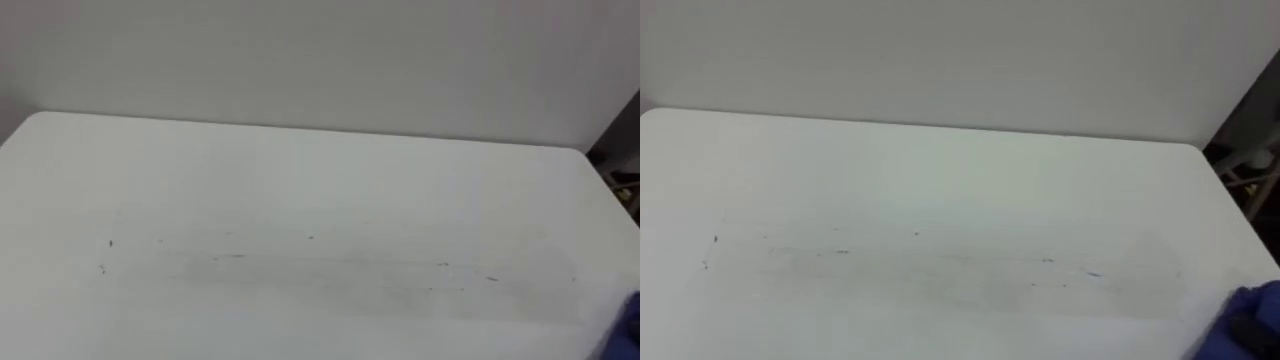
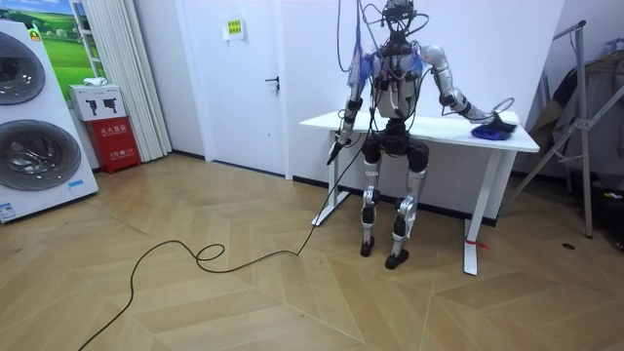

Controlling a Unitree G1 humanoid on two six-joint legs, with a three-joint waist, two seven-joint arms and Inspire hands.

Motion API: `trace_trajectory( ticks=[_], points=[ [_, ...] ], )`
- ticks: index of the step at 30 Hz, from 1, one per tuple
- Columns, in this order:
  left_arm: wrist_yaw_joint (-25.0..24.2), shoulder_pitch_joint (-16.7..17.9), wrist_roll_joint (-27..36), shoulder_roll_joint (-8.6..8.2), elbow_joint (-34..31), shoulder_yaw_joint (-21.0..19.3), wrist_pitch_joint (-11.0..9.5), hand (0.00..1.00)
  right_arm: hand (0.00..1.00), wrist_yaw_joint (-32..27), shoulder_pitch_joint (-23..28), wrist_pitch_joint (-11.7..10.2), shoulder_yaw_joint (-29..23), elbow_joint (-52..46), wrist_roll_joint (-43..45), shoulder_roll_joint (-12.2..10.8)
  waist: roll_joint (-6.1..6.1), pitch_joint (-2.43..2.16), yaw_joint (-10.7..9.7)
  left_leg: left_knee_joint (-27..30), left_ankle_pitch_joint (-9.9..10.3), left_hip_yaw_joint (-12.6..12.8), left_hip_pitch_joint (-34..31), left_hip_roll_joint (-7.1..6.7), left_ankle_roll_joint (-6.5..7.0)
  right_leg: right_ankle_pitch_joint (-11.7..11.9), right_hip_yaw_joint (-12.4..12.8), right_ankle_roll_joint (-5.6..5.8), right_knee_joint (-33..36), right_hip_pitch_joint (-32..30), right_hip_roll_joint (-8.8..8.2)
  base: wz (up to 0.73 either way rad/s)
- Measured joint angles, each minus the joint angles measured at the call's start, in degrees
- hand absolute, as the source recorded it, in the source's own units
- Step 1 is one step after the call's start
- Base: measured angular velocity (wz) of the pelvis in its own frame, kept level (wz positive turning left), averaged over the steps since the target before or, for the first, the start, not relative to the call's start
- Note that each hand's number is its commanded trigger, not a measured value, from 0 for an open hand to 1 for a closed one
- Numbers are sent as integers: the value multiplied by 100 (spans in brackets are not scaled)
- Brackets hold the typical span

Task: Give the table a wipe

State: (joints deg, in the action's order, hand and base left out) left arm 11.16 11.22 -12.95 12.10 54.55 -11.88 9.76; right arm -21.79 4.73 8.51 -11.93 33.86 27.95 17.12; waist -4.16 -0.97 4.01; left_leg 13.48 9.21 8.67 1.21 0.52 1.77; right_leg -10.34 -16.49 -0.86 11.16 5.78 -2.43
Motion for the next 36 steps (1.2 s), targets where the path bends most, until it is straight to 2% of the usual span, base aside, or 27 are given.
trace_trajectory(
  ticks=[1, 2, 3, 4, 5, 7, 9, 10, 11, 12, 13, 14, 15, 16, 17, 18, 19, 21, 24, 27, 30, 33, 35, 36],
  points=[
    [0, -64, -7, -18, 64, 104, 0, 0, 100, 137, -85, 116, 317, -252, 245, -78, 14, 10, 95, -1, -4, -5, -15, -4, -2, 12, 59, -18, 23, -48, 17, -47],
    [-11, -178, -9, -43, 172, 322, 12, 0, 100, 472, -409, 277, 1027, -681, 712, -290, 17, 15, 228, 11, -17, -8, -84, -9, -20, 34, 155, -60, 65, -162, 63, -34],
    [-18, -299, -11, -99, 179, 448, 36, 0, 100, 844, -833, 331, 1760, -946, 1183, -473, 17, 41, 340, 9, -46, -37, -153, 6, -49, 56, 166, -98, 56, -238, 97, -18],
    [-30, -368, -13, -136, 175, 499, 42, 0, 100, 1032, -1044, 332, 2094, -1035, 1355, -589, 22, 46, 403, 8, -64, -65, -177, 8, -58, 57, 136, -111, 54, -280, 101, 22],
    [-81, -531, -21, -227, 145, 592, 47, 0, 100, 1367, -1451, 275, 2605, -1102, 1570, -760, 52, 104, 498, -14, -104, -149, -208, -6, -64, 65, 62, -150, 39, -275, 95, 37],
    [-168, -607, -43, -330, 30, 646, 38, 0, 100, 1757, -1883, 176, 3034, -1107, 1724, -933, 86, 111, 770, -192, -225, -314, -188, -53, -34, 36, -32, -189, 39, -270, 53, 64],
    [-181, -506, -42, -333, -64, 584, 41, 0, 100, 1946, -2039, 116, 3109, -1144, 1625, -995, 70, 105, 965, -356, -336, -584, -162, -169, -23, -1, -297, -158, -73, -171, -9, 72],
    [-181, -448, -44, -333, -77, 539, 49, 0, 100, 1955, -2018, 121, 3106, -1139, 1617, -994, 51, 93, 1003, -381, -337, -607, -160, -181, -22, -14, -325, -147, -77, -164, -21, 42],
    [-179, -323, -21, -337, -104, 457, 62, 0, 100, 1951, -1928, 123, 3072, -1103, 1617, -984, 36, 110, 1020, -405, -336, -650, -166, -209, -18, -28, -416, -132, -90, -120, -43, 22],
    [-177, -286, -15, -373, -105, 356, 75, 0, 100, 1840, -1765, 12, 2926, -1084, 1491, -968, 49, 220, 1003, -399, -334, -707, -185, -221, -14, -16, -475, -121, -148, -64, -47, 18],
    [-174, -262, -16, -378, -106, 335, 76, 0, 100, 1757, -1696, -90, 2855, -1122, 1476, -967, 54, 261, 967, -392, -335, -719, -206, -223, -14, -12, -508, -122, -150, -68, -50, 23],
    [-160, -192, -27, -376, -109, 310, 76, 0, 100, 1556, -1563, -271, 2781, -1090, 1425, -962, 52, 265, 810, -378, -337, -751, -243, -241, -8, -9, -566, -117, -157, -68, -59, 28],
    [-142, -136, -114, -382, -107, 278, 71, 0, 100, 1301, -1319, -509, 2608, -1024, 1419, -963, 55, 260, 700, -364, -326, -766, -194, -257, 10, -18, -587, -96, -182, -15, -63, 28],
    [-134, -109, -191, -380, -101, 265, 67, 0, 100, 1179, -1153, -606, 2493, -1022, 1415, -960, 65, 252, 672, -363, -319, -774, -158, -266, 17, -27, -584, -82, -221, 26, -68, 16],
    [-116, -52, -393, -369, -81, 152, 30, 0, 100, 937, -790, -798, 2242, -1023, 1351, -936, 74, 203, 597, -361, -309, -785, -114, -285, 31, -59, -567, -37, -264, 88, -75, 7],
    [-107, -24, -472, -362, -82, 60, 17, 0, 100, 808, -609, -875, 2118, -1023, 1250, -903, 66, 187, 542, -364, -301, -800, -72, -299, 43, -71, -577, -24, -259, 134, -86, 8],
    [-51, 52, -578, -341, -83, -114, 11, 0, 100, 584, -208, -1016, 1844, -1021, 1034, -774, 69, 99, 459, -379, -282, -801, -30, -318, 68, -93, -588, 11, -247, 188, -111, 0],
    [1, 211, -761, -270, -95, -300, 12, 0, 100, 210, 426, -1174, 1277, -942, 508, -414, 124, 36, 323, -353, -222, -778, 98, -349, 111, -103, -563, 104, -248, 343, -152, -8],
    [-5, 264, -760, -214, -205, -493, 18, 0, 100, 31, 559, -1236, 583, -380, 52, -207, 117, -32, 123, -254, -170, -766, 159, -373, 168, -99, -542, 180, -237, 446, -180, -4],
    [-3, 143, -632, -193, -218, -466, -19, 0, 100, 21, 248, -1234, 372, 226, -73, -98, 112, -41, 21, -207, -158, -766, 165, -392, 189, -49, -475, 210, -237, 456, -182, -9],
    [3, 51, -430, -198, -218, -243, -21, 0, 100, 62, -93, -1084, 417, 410, -132, -136, 120, -42, -1, -164, -145, -738, 151, -396, 213, -20, -422, 223, -230, 440, -187, -7],
    [1, -161, -162, -260, -137, 112, -6, 0, 100, 147, -301, -593, 634, 218, -68, -237, 121, -36, 91, -167, -137, -653, 143, -381, 225, -3, -298, 207, -216, 379, -153, -24],
    [-8, -260, 65, -280, -84, 445, 17, 0, 100, 485, -595, 43, 1190, -308, 202, -384, 136, -12, 325, -219, -142, -406, 126, -294, 213, 36, -119, 147, -138, 197, -109, -64],
    [-14, -283, 164, -273, -68, 629, 106, 0, 100, 761, -815, 321, 1673, -674, 370, -516, 136, -5, 405, -227, -154, -409, 67, -283, 197, 71, -68, 140, -113, 93, -85, -46]
  ],
)
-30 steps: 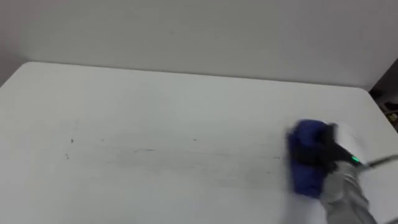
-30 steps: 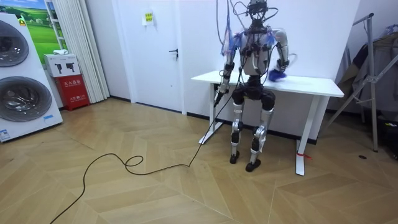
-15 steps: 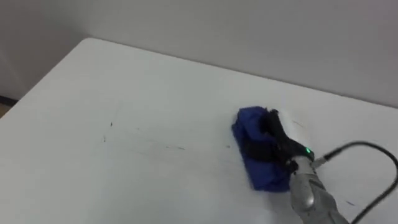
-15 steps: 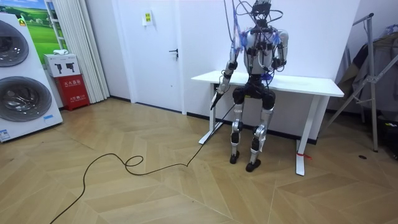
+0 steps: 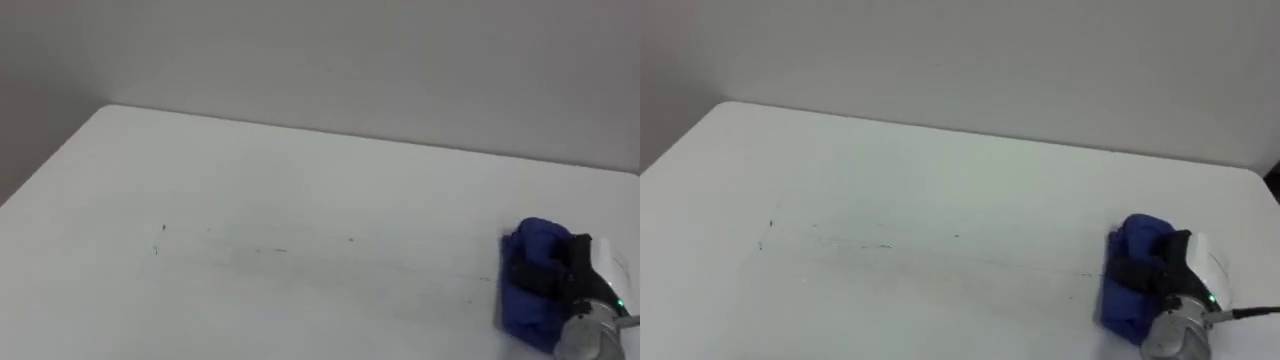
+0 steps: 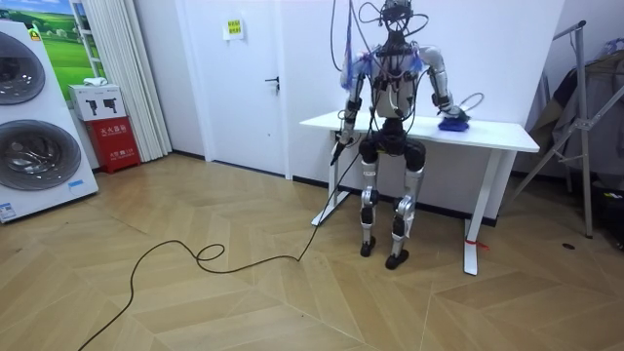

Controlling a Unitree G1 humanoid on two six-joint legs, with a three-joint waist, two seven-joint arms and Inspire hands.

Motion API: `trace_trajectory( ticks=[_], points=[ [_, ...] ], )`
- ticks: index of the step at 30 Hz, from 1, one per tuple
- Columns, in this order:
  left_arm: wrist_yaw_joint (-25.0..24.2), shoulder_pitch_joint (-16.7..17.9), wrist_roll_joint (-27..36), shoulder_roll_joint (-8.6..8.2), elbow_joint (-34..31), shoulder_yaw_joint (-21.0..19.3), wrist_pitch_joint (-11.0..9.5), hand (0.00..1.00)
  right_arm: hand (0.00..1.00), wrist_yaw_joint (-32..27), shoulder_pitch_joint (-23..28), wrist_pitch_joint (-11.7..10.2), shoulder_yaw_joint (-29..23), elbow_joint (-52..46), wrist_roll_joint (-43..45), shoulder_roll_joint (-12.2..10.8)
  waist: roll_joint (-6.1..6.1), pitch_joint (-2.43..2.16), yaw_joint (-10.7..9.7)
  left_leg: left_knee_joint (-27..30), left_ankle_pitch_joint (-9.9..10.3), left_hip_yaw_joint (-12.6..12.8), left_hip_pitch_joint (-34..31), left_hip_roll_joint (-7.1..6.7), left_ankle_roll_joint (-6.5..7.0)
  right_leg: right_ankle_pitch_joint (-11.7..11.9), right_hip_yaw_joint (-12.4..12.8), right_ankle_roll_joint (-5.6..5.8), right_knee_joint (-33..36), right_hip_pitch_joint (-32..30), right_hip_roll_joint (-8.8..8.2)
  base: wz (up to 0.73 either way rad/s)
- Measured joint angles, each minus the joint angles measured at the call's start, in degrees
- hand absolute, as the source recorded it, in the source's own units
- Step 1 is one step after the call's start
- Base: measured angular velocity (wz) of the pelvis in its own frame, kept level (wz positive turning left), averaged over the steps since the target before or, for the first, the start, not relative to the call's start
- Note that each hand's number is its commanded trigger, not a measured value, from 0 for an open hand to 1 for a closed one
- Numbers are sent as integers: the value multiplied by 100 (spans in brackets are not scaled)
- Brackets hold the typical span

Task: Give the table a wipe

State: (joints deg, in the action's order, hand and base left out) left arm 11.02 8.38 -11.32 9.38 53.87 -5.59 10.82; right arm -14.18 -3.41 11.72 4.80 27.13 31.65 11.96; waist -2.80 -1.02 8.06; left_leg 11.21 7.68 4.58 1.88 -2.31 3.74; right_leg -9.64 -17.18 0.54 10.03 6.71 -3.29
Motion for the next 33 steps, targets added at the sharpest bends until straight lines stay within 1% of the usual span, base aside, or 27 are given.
trace_trajectory(
  ticks=[1, 2, 3, 4, 5, 6, 8, 9, 10, 11, 14, 15, 16, 17, 18, 19, 20, 21, 22, 24, 25, 26, 27, 28, 29, 32, 33],
  points=[
    [-4, -30, -6, -14, 0, 60, 39, 0, 100, 169, -144, 115, 265, -161, 123, -97, -1, 3, 32, -1, -7, 9, -38, 14, -11, 11, 18, -18, -2, -50, 17, -19],
    [-20, -98, -13, -43, -2, 174, 83, 0, 100, 504, -552, 214, 849, -320, 369, -282, 5, 69, 87, -15, -26, 14, -66, 37, -39, 39, 68, -68, -22, -105, 55, 0],
    [-44, -156, -16, -62, -2, 227, 99, 0, 100, 664, -782, 212, 1084, -331, 452, -350, 5, 119, 150, -33, -37, 13, -70, 44, -55, 45, 116, -87, -23, -124, 77, 5],
    [-82, -278, -19, -119, -42, 324, 134, 0, 100, 971, -1169, 213, 1449, -347, 575, -642, 1, 164, 267, -57, -56, -8, -138, 56, -81, 41, 121, -120, -20, -197, 88, 15],
    [-137, -322, -70, -188, -137, 364, 126, 0, 100, 1207, -1441, 174, 1671, -366, 735, -881, 10, 172, 438, -79, -78, -55, -219, 53, -83, 31, 66, -145, -28, -265, 83, 35],
    [-176, -341, -74, -236, -155, 369, 111, 0, 100, 1376, -1599, 59, 1812, -386, 790, -1013, -22, 154, 544, -103, -112, -117, -240, 33, -68, 22, -44, -161, -35, -272, 44, 42],
    [-189, -319, -66, -270, -155, 346, 119, 0, 100, 1557, -1615, -52, 1876, -443, 820, -1011, -36, 161, 654, -151, -138, -263, -239, -26, -63, -18, -177, -135, -31, -210, 2, 47],
    [-211, -336, -71, -319, -172, 311, 121, 0, 100, 1586, -1612, -37, 1827, -443, 855, -971, 10, 259, 653, -150, -144, -350, -273, -43, -55, -16, -215, -130, -45, -200, -14, 35],
    [-226, -329, -73, -339, -194, 298, 120, 0, 100, 1581, -1567, -39, 1799, -446, 873, -948, 15, 275, 652, -146, -148, -358, -313, -49, -50, -15, -214, -129, -49, -205, -20, 16],
    [-268, -308, -67, -364, -207, 190, 115, 0, 100, 1509, -1358, -156, 1652, -463, 791, -931, 22, 286, 623, -142, -151, -360, -354, -56, -46, -6, -221, -126, -90, -218, -20, 4],
    [-267, -137, -44, -322, -197, 1, 19, 0, 100, 1143, -847, -662, 1367, -269, 503, -926, 28, 274, 328, -147, -137, -364, -212, -65, -36, 8, -265, -117, -139, -61, -23, 6],
    [-259, -47, -70, -298, -155, -79, -32, 0, 100, 951, -488, -855, 1147, -277, 428, -916, 40, 186, 226, -150, -102, -393, -201, -75, -23, -5, -271, -96, -140, -42, -31, 7],
    [-248, -1, -77, -292, -151, -141, -47, 0, 100, 844, -295, -951, 1043, -313, 397, -899, 25, 158, 177, -143, -96, -387, -166, -83, -19, -15, -271, -83, -148, -13, -38, 0],
    [-235, 89, -198, -285, -149, -322, -50, 0, 100, 585, 122, -1168, 809, -382, 222, -801, 15, 138, 99, -145, -83, -345, -67, -105, -1, -69, -218, -41, -161, 61, -62, 0],
    [-209, 146, -308, -274, -141, -392, -56, 0, 100, 452, 337, -1272, 691, -417, 112, -727, 13, 118, 37, -145, -74, -339, -44, -114, 2, -89, -184, -18, -156, 87, -62, -5],
    [-146, 238, -538, -229, -71, -550, -78, 0, 100, 169, 738, -1475, 456, -454, -237, -524, 18, 94, -64, -142, -57, -325, 24, -133, 17, -102, -178, 9, -143, 147, -86, -8],
    [-102, 357, -711, -158, -64, -698, -62, 0, 100, -122, 1124, -1580, 212, -522, -483, -309, 18, 54, -146, -142, -38, -318, 72, -144, 33, -106, -150, 46, -136, 181, -102, -9],
    [-76, 413, -794, -119, -65, -756, -47, 0, 100, -246, 1296, -1622, 72, -528, -586, -197, 24, 45, -194, -135, -25, -313, 88, -152, 43, -114, -151, 75, -137, 204, -114, -10],
    [-41, 493, -945, -54, -77, -844, -15, 0, 100, -474, 1595, -1670, -263, -517, -748, 9, 40, 26, -266, -105, 1, -300, 128, -170, 77, -114, -148, 102, -127, 256, -136, 0],
    [-34, 575, -1025, -28, -99, -1010, 31, 0, 100, -823, 1771, -1732, -800, -224, -758, 149, 64, 3, -412, -73, 29, -298, 172, -198, 117, -102, -110, 122, -114, 306, -162, -6],
    [-31, 579, -1080, 5, -104, -1021, 53, 0, 89, -1022, 1765, -1745, -1099, 60, -757, 210, 71, -10, -469, -43, 52, -297, 182, -215, 141, -102, -56, 125, -108, 330, -169, -12],
    [-31, 567, -1087, 23, -136, -991, 39, 0, 55, -1140, 1763, -1750, -1282, 276, -757, 298, 70, -22, -514, 1, 77, -285, 176, -222, 165, -97, -17, 141, -104, 337, -171, -9],
    [-31, 548, -1087, 17, -154, -982, 31, 0, 36, -1183, 1762, -1756, -1337, 371, -757, 353, 66, -24, -544, 25, 86, -286, 165, -230, 179, -94, -8, 150, -103, 337, -172, 0],
    [-31, 517, -1087, 6, -158, -960, 9, 0, 8, -1235, 1754, -1757, -1364, 499, -755, 437, 57, -29, -597, 51, 96, -285, 155, -245, 195, -86, 9, 163, -101, 337, -174, 0],
    [-29, 497, -1087, 7, -158, -921, -1, 0, 0, -1284, 1735, -1757, -1413, 602, -752, 464, 49, -32, -621, 59, 104, -270, 160, -255, 208, -78, 66, 168, -101, 337, -171, 0],
    [23, 496, -1065, 12, -157, -801, -9, 0, 0, -1390, 1663, -1741, -1455, 814, -713, 476, 42, -30, -618, 68, 129, -203, 184, -263, 247, -32, 154, 170, -105, 330, -162, -10],
    [88, 525, -1048, 18, -156, -739, -9, 0, 0, -1396, 1625, -1677, -1456, 853, -675, 475, 40, -29, -619, 52, 133, -174, 217, -261, 254, 6, 220, 206, -119, 329, -140, -15]
  ],
)
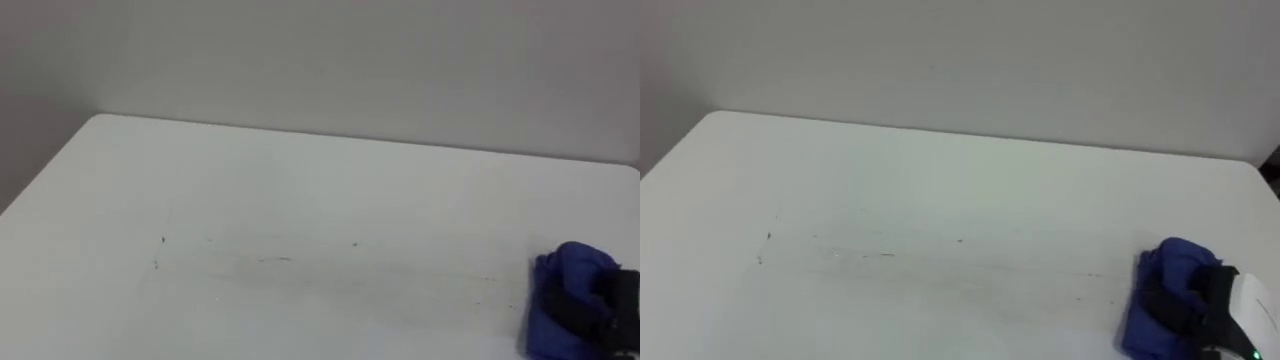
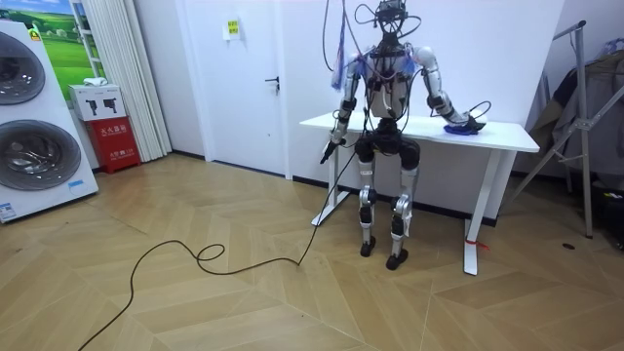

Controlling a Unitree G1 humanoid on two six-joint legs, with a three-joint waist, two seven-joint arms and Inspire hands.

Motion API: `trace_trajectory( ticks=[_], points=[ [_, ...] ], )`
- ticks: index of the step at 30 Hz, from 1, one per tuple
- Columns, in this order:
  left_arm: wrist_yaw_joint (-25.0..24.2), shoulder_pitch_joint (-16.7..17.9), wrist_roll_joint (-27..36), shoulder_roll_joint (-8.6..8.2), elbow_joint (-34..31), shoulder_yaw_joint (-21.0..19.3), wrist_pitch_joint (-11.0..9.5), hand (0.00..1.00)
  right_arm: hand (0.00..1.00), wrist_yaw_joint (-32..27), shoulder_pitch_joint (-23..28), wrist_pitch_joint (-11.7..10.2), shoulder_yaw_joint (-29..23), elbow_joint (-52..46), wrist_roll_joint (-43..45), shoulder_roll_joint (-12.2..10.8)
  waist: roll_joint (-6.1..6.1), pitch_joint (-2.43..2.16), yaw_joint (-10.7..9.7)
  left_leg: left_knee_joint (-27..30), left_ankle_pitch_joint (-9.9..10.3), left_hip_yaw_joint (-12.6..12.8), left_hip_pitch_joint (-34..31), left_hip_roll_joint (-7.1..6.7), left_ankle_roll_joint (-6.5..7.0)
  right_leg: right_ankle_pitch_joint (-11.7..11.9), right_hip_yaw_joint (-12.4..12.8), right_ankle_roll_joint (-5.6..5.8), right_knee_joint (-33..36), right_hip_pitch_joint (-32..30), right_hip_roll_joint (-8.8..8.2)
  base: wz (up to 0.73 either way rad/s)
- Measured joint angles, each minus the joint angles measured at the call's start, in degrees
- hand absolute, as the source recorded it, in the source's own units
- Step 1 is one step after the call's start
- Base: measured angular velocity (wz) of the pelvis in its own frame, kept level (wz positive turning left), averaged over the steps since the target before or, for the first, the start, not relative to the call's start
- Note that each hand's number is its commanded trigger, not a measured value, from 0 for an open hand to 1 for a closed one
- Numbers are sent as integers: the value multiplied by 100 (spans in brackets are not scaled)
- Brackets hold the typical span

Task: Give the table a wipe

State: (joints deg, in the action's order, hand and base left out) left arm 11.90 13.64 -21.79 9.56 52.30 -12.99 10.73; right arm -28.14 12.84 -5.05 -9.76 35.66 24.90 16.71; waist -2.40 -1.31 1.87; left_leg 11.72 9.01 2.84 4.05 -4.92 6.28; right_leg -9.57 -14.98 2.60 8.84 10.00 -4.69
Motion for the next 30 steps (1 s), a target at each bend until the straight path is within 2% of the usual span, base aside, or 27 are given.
trace_trajectory(
  ticks=[2, 11, 13, 17, 22, 23, 25, 27, 30],
  points=[
    [61, 27, 126, -2, 1, 32, -6, 0, 0, 0, -9, 27, 2, 49, 146, -4, -1, 1, -5, -28, 5, 23, 44, 12, 8, 57, 93, -10, 4, 15, 26, -12],
    [99, 26, 379, -5, -2, 225, -39, 0, 0, 40, -99, 408, 36, -112, 467, -101, 3, 9, -9, -43, 18, 27, 50, 54, -13, 82, 101, -25, -1, 36, 63, -1],
    [87, 25, 415, -6, -2, 248, -38, 0, 0, 121, -94, 571, 79, -334, 487, -107, 8, 13, -3, -51, 16, 42, 46, 64, -22, 86, 108, -32, -1, 20, 72, -7],
    [-24, 70, 416, 1, 0, 247, -20, 0, 0, 412, -73, 790, 139, -792, 683, -99, 71, 63, 13, -54, 42, 180, 48, 123, -52, 118, 233, -80, -7, -14, 120, -18],
    [-190, 74, 414, 0, 0, 246, -20, 0, 0, 732, -76, 966, 111, -1112, 865, -94, 100, 77, 4, -73, 33, 210, 18, 147, -82, 104, 327, -103, 25, -91, 145, -3],
    [-250, 74, 415, -1, -2, 246, -20, 0, 0, 805, -75, 1005, 108, -1225, 929, -91, 117, 103, -2, -74, 28, 216, 0, 152, -90, 104, 331, -104, 29, -110, 151, -5],
    [-284, 75, 416, 0, -9, 243, -20, 0, 0, 875, -70, 1018, 94, -1318, 936, -90, 121, 105, -13, -74, 22, 216, -43, 156, -99, 96, 340, -117, 40, -167, 154, 0],
    [-364, 97, 416, 4, -112, 190, -8, 0, 0, 1021, -71, 1059, 24, -1449, 973, -85, 109, 152, -7, -77, 13, 244, -48, 175, -111, 88, 375, -129, 91, -223, 167, -5],
    [-392, 151, 420, 29, -218, 181, 5, 0, 0, 1245, -57, 1155, -48, -1820, 1001, -86, 82, 165, -27, -76, 2, 272, -135, 188, -126, 72, 381, -155, 130, -331, 166, -5]
  ],
)
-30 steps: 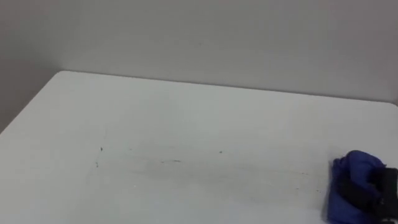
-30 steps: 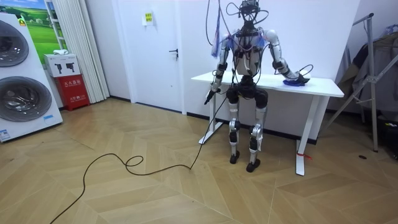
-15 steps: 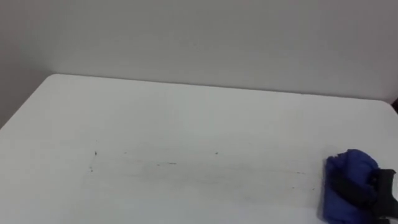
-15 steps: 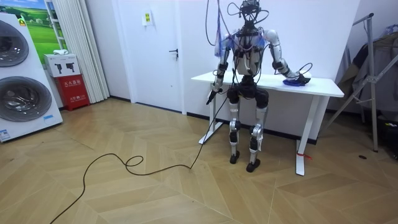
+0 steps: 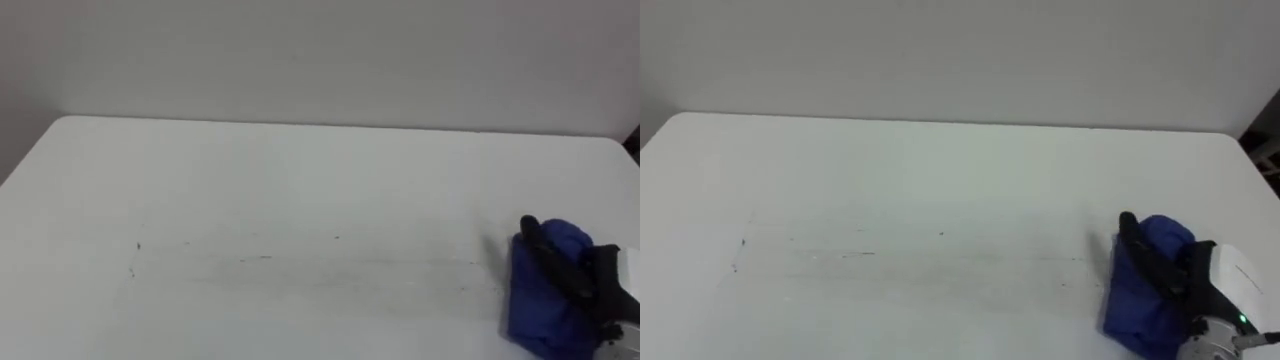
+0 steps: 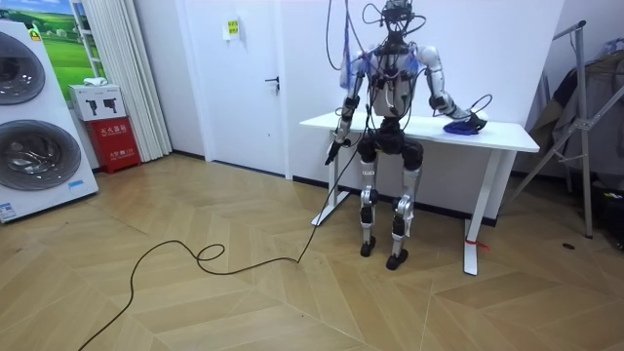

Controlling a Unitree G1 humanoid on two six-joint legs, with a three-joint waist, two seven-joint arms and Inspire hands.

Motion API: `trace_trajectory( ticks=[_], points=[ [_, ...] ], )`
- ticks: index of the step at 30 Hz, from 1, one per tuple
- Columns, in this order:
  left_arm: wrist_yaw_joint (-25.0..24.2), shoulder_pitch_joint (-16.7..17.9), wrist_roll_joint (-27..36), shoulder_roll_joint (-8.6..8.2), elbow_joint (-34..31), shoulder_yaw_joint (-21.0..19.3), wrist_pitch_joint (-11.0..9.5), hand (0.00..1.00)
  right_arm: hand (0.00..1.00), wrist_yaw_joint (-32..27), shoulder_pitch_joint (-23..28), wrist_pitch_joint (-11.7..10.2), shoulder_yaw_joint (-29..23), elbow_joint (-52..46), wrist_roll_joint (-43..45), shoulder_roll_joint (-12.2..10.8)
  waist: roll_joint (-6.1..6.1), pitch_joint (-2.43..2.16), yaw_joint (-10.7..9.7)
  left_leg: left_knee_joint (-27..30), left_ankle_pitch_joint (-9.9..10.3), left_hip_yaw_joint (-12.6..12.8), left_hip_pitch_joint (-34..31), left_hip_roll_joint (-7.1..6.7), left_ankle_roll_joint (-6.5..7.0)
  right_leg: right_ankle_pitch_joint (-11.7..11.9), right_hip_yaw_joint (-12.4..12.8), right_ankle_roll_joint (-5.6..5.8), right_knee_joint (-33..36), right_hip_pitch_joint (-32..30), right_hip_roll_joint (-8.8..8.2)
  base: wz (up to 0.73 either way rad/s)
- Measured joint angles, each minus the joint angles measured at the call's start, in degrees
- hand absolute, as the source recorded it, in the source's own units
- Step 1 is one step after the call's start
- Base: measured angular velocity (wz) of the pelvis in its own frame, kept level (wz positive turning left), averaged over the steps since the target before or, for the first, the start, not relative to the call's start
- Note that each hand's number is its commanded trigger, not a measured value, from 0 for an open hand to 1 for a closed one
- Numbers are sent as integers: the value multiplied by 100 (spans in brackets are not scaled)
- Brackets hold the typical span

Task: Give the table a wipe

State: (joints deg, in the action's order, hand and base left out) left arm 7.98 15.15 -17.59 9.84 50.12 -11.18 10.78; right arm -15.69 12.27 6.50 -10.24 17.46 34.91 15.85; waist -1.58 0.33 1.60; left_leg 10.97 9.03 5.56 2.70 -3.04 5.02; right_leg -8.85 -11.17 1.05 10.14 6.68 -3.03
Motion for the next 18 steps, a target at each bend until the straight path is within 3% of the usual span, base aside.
trace_trajectory(
  ticks=[1, 2, 6, 13, 18],
  points=[
    [-4, 0, 0, 10, -5, 0, 0, 0, 0, 39, -2, 18, 0, -100, 1, 0, -34, -3, -10, -1, -6, 4, -16, 1, -5, -5, 4, -8, 16, -28, 0, -5],
    [-10, -2, 5, 27, -27, -7, 0, 0, 0, 130, -5, 53, -3, -307, -23, 0, -60, 26, -41, -1, -15, 24, -35, 4, -13, -30, 22, -27, 58, -88, -7, -5],
    [-19, 1, -6, 25, -53, -197, 0, 0, 0, 396, -8, 67, -119, -869, -129, 37, -115, 33, -120, -3, -55, 39, -133, 7, -1, -63, 37, -30, 53, -194, -14, 0],
    [-29, 143, -7, 35, -188, -415, -1, 0, 0, 468, -109, 61, -770, -1819, -305, 241, -178, 21, -205, -15, -59, 34, -132, 8, 7, -94, 3, -27, 22, -164, -5, 4],
    [-30, 322, -14, 34, -459, -877, -2, 0, 0, 409, -374, 61, -1585, -1937, -532, 654, -279, 41, -310, 1, -49, 47, -138, 24, -2, -92, 13, -32, -32, -158, -5, 0]
  ],
)
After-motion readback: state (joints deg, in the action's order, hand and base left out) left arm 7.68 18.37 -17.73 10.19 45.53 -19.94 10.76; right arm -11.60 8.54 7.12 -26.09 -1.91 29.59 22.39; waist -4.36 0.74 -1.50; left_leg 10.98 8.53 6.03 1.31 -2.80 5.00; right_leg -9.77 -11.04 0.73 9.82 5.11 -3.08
